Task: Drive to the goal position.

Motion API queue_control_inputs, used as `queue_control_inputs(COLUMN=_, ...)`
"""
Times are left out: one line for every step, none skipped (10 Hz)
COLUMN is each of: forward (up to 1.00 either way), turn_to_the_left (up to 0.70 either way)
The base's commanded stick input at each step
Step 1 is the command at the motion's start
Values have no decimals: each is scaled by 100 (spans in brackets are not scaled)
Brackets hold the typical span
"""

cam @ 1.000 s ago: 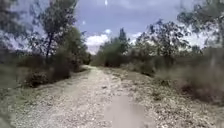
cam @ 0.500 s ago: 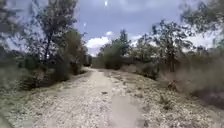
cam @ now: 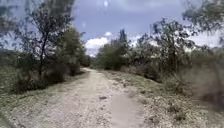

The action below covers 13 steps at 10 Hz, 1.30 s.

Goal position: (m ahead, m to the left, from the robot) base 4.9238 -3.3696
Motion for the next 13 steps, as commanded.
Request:
queue_control_inputs(forward=50, turn_to_the_left=1)
queue_control_inputs(forward=50, turn_to_the_left=1)
queue_control_inputs(forward=50, turn_to_the_left=1)
queue_control_inputs(forward=50, turn_to_the_left=1)
queue_control_inputs(forward=50, turn_to_the_left=1)
queue_control_inputs(forward=50, turn_to_the_left=1)
queue_control_inputs(forward=50, turn_to_the_left=1)
queue_control_inputs(forward=50, turn_to_the_left=1)
queue_control_inputs(forward=50, turn_to_the_left=1)
queue_control_inputs(forward=50, turn_to_the_left=1)
queue_control_inputs(forward=50, turn_to_the_left=1)
queue_control_inputs(forward=50, turn_to_the_left=1)
queue_control_inputs(forward=50, turn_to_the_left=1)
